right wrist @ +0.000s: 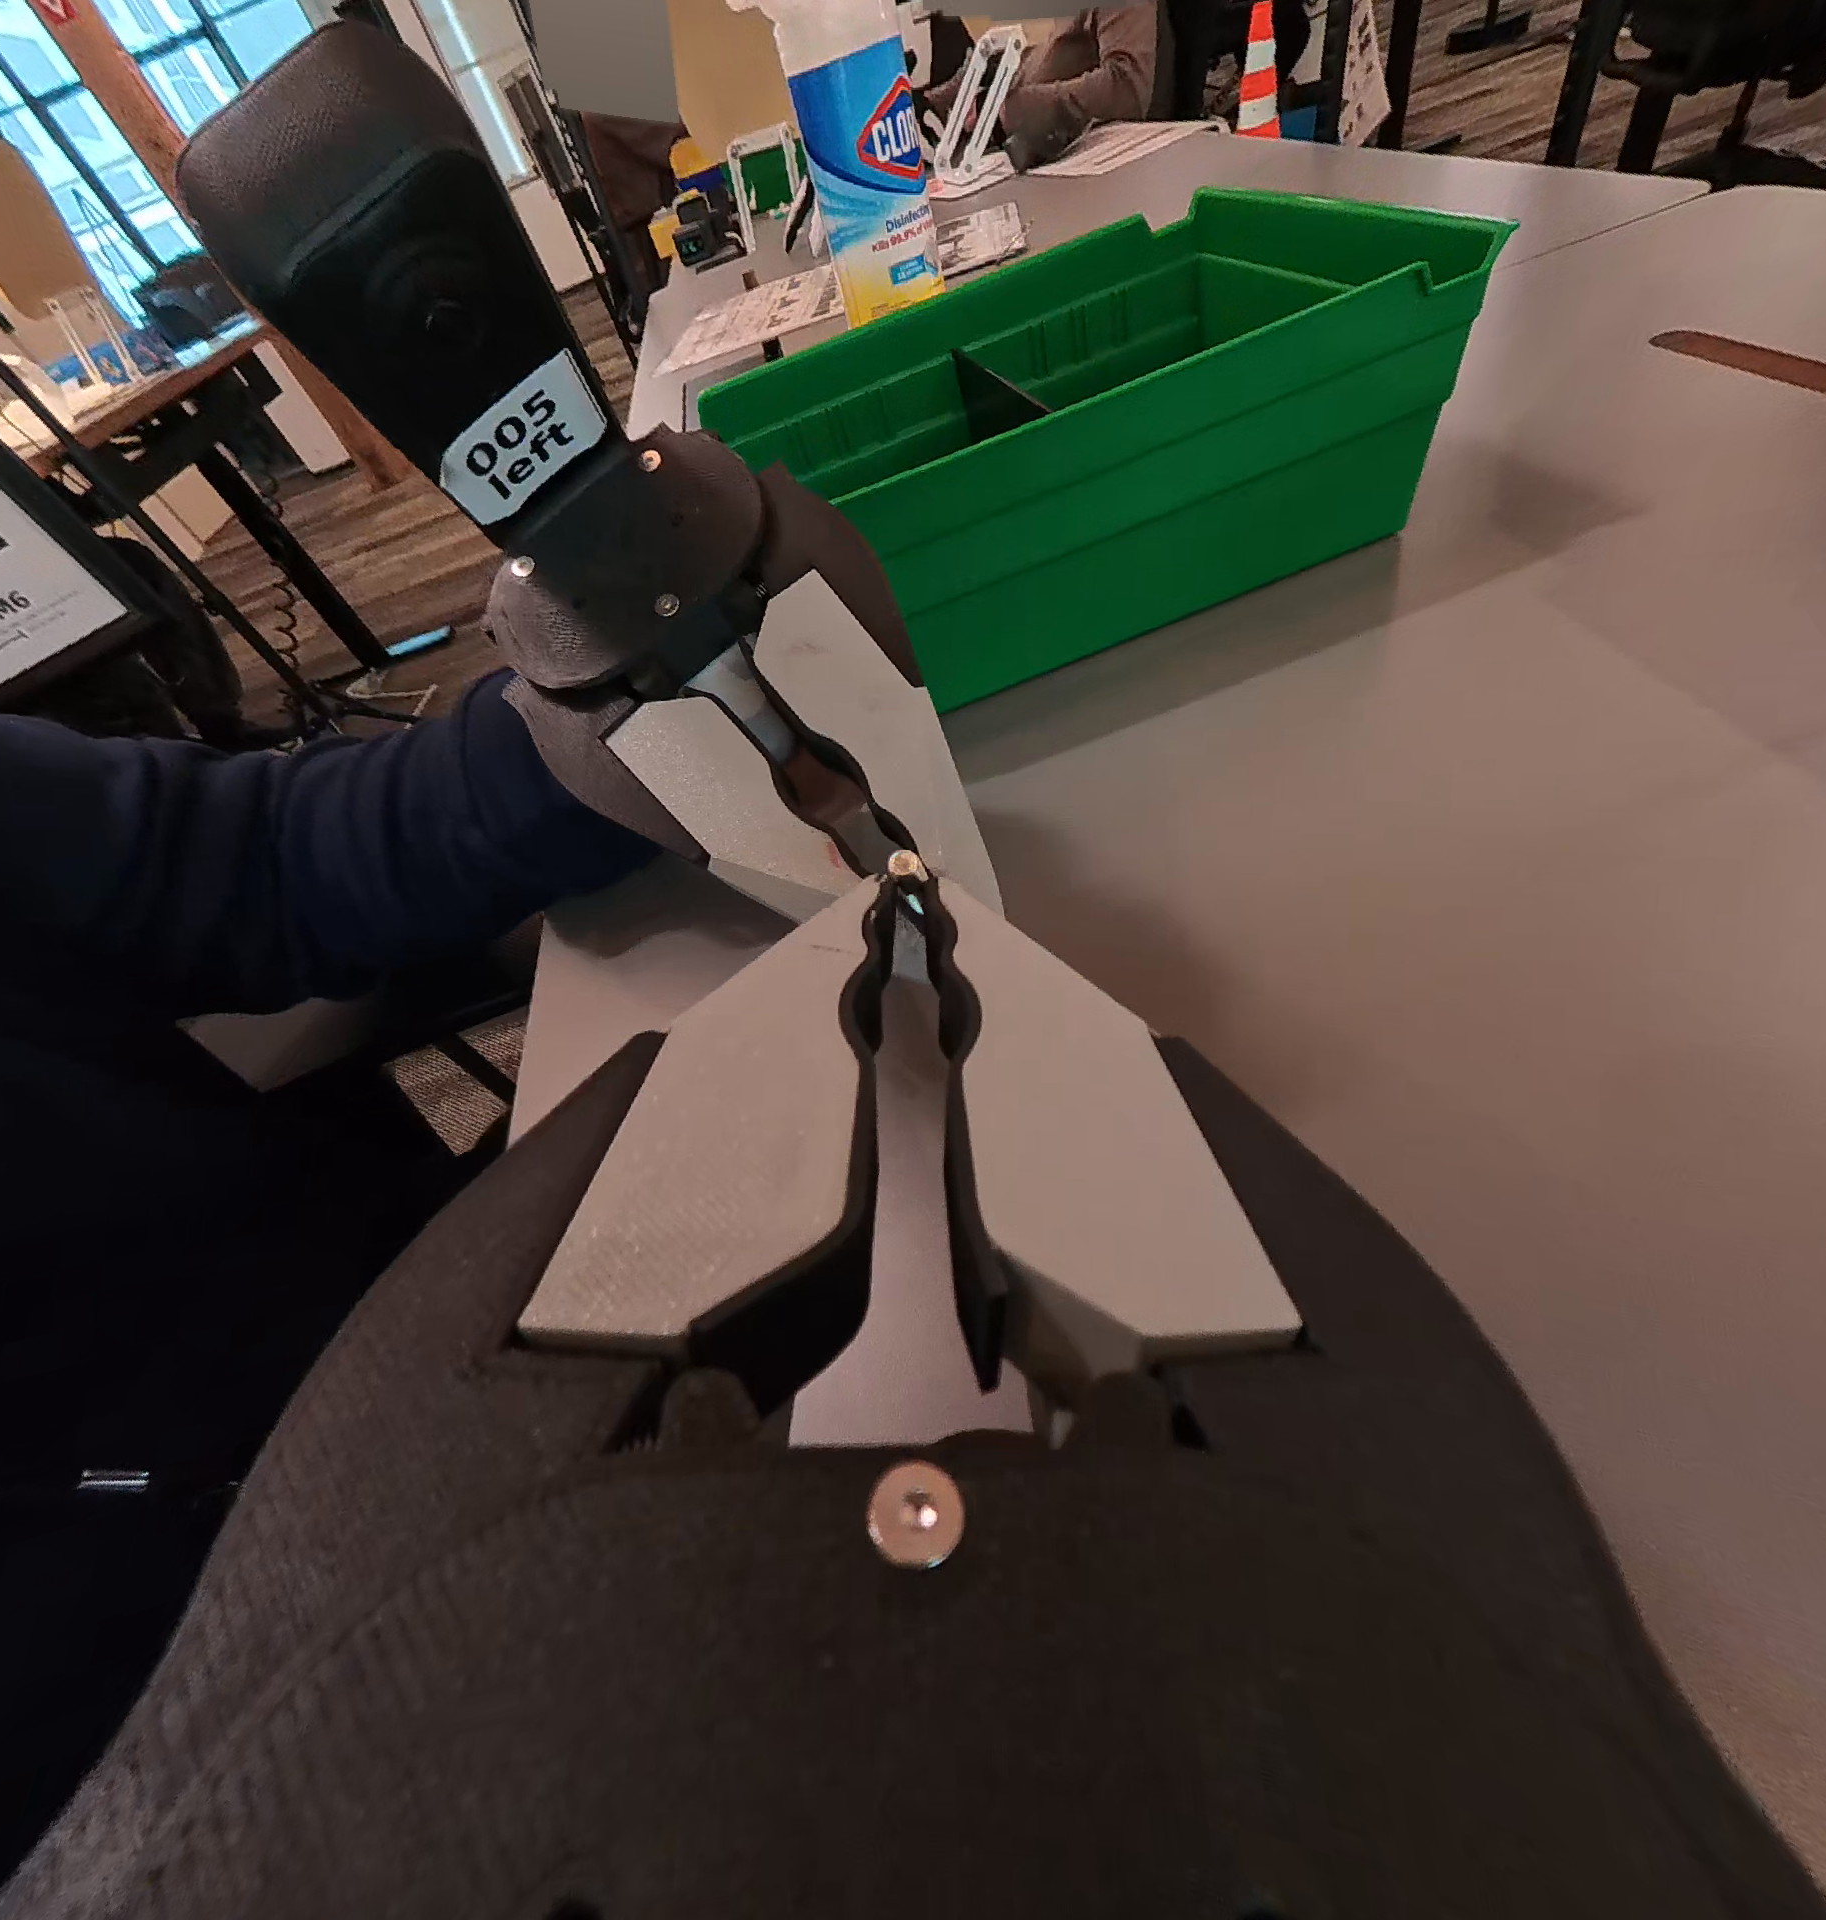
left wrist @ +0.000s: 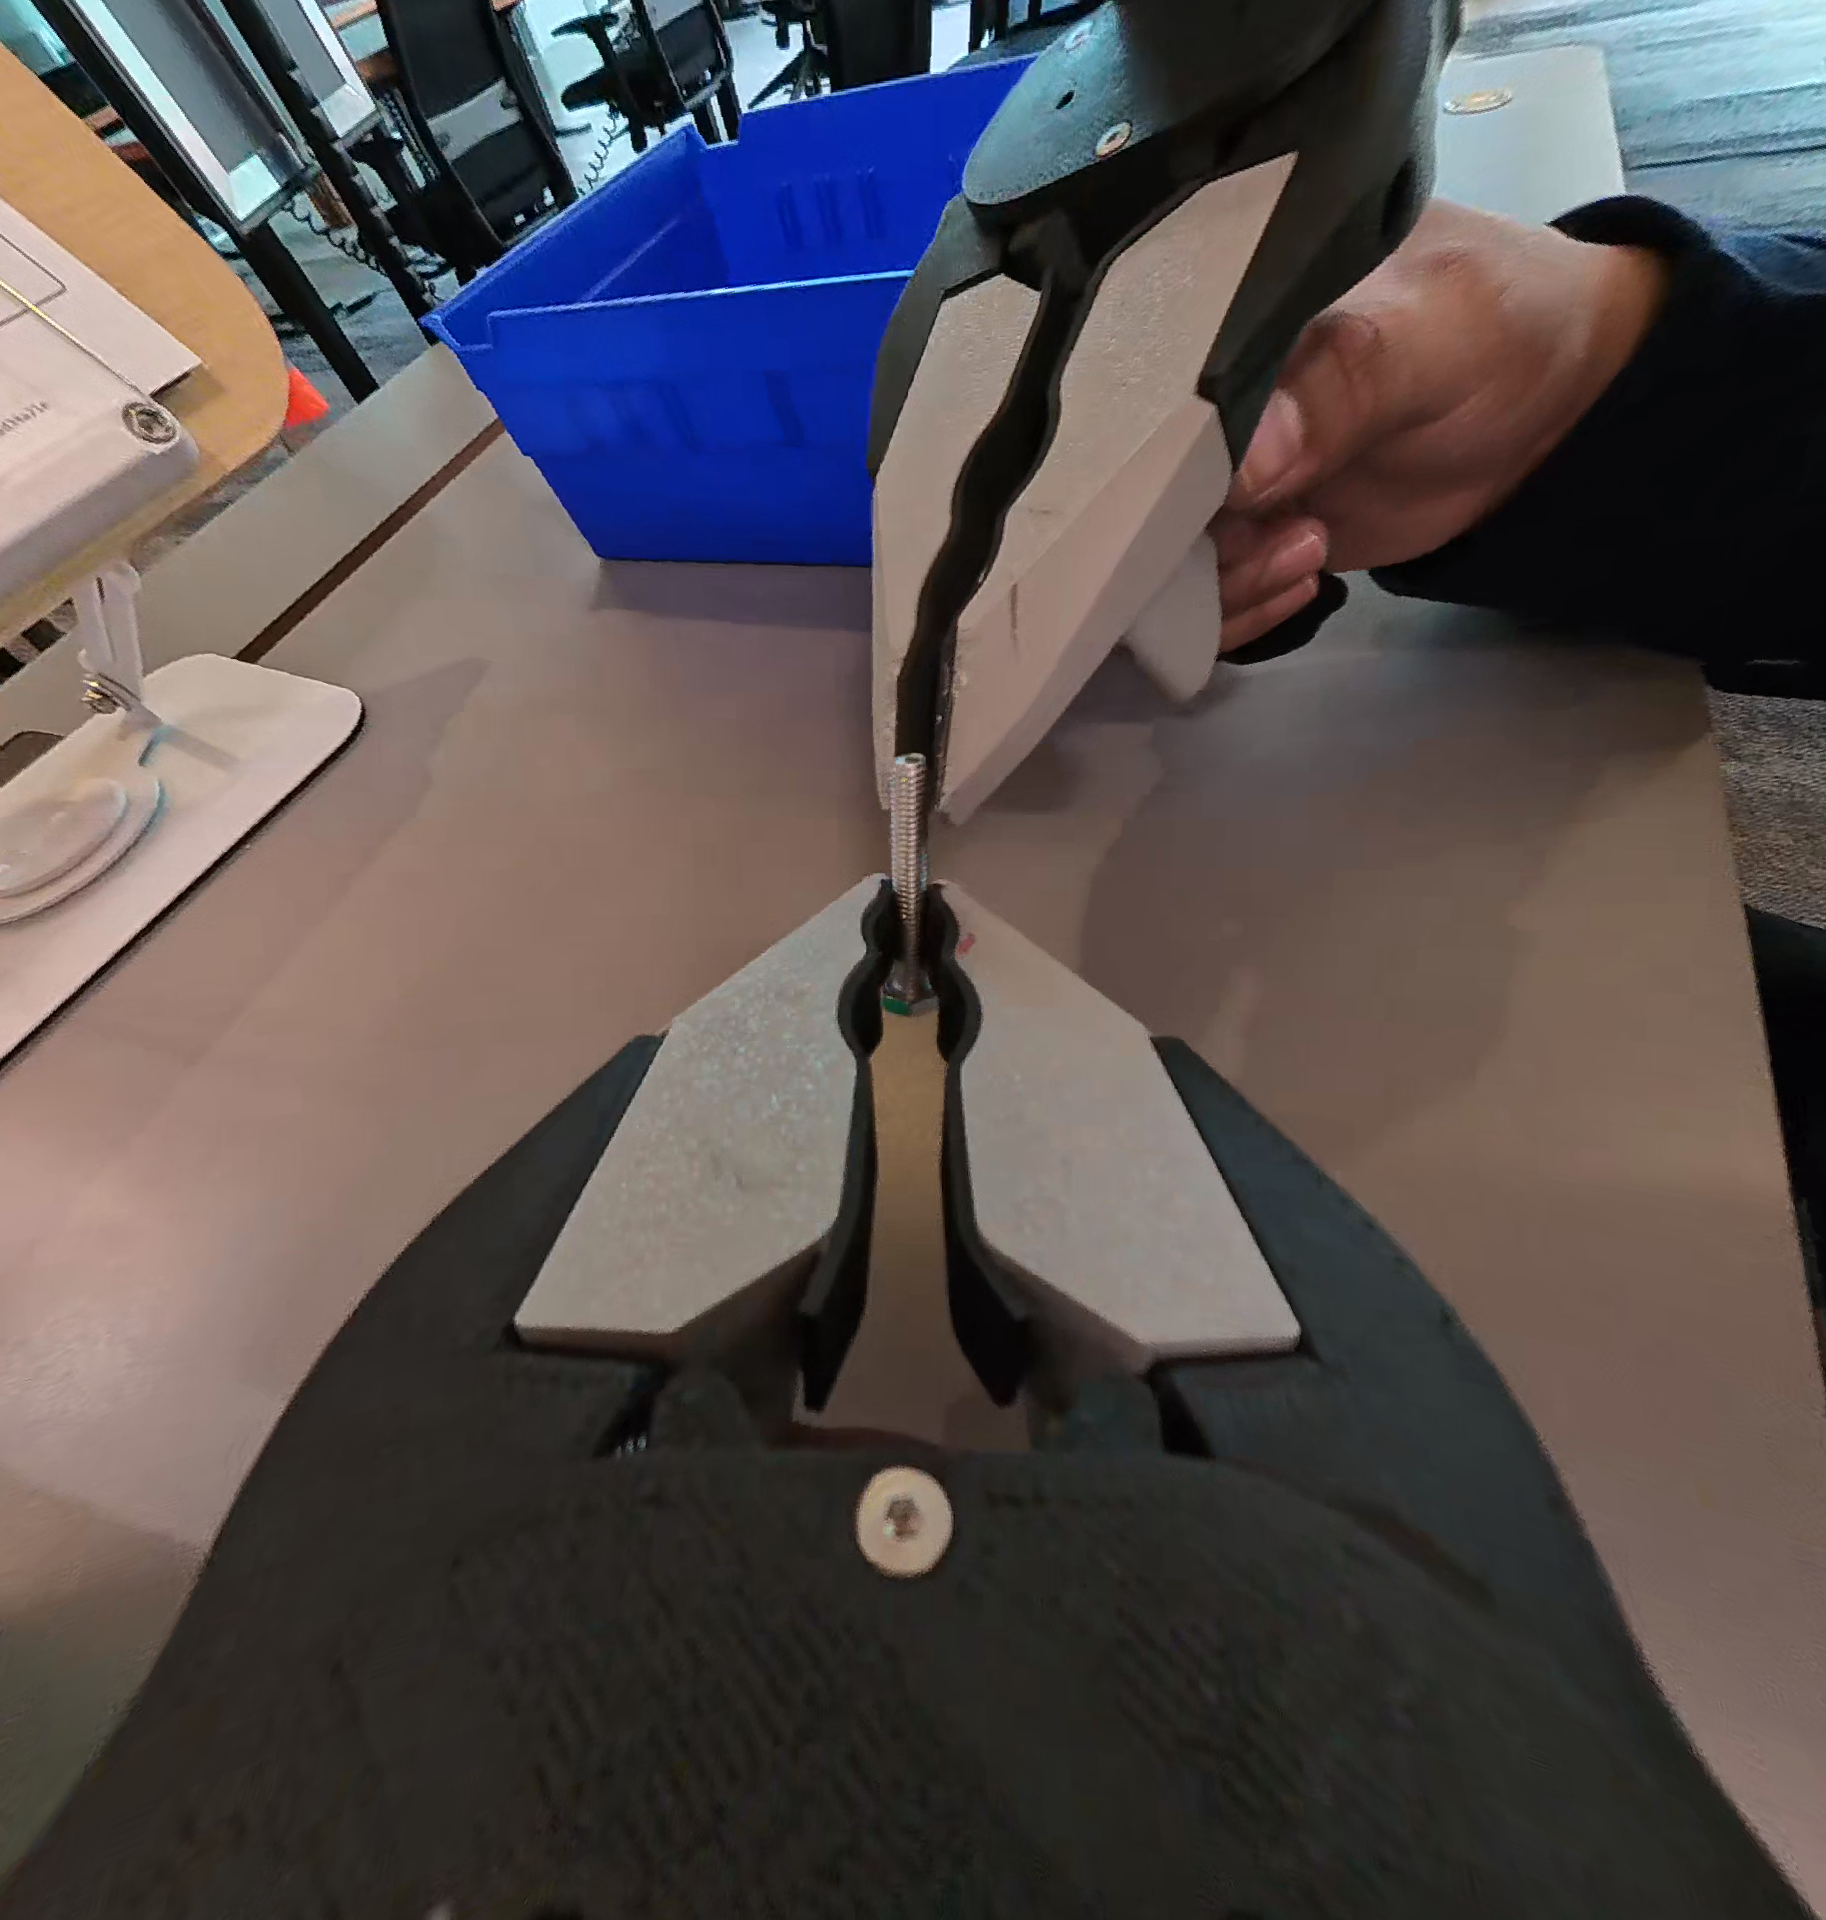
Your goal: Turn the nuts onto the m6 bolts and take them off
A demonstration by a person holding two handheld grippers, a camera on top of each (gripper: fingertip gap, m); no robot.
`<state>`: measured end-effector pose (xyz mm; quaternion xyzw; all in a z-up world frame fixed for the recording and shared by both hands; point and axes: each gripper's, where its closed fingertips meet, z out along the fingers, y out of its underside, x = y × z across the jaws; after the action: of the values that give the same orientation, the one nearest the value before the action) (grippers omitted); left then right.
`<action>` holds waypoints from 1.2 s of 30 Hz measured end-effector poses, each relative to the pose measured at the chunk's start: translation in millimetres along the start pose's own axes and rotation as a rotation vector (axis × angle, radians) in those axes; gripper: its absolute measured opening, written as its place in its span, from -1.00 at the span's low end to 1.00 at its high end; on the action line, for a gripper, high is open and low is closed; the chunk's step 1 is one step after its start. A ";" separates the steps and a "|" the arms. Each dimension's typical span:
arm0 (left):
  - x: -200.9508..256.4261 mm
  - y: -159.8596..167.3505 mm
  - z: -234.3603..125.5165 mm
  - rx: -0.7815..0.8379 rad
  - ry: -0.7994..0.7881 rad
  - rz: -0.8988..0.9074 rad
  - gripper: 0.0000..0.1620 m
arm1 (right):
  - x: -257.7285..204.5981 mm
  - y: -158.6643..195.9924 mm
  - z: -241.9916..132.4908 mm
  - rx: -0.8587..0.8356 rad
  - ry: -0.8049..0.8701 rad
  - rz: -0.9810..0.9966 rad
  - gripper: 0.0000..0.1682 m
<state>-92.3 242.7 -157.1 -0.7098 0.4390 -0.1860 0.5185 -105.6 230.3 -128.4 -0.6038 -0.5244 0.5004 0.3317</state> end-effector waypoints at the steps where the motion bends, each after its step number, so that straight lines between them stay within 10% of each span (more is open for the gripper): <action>1: 0.3 -1.0 -0.3 0.007 0.004 -0.006 -0.97 | -0.9 -1.2 -0.5 0.008 -0.009 0.006 -0.97; 8: -18.8 -2.8 -5.2 0.042 -0.061 -0.110 -0.97 | 7.0 0.8 -3.0 0.003 0.030 0.007 -0.82; 16: -24.7 20.7 -4.2 -0.040 -0.034 -0.246 -0.97 | 25.9 71.7 5.9 -0.389 0.131 -0.145 -0.76; 36: -26.4 12.4 -8.2 0.023 -0.022 -0.295 -0.98 | 30.5 88.8 26.4 -0.450 0.164 -0.125 -0.91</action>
<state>-118.0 258.6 -160.0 -0.7625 0.3222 -0.2573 0.4986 -105.5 236.0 -225.8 -0.6674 -0.6302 0.2991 0.2605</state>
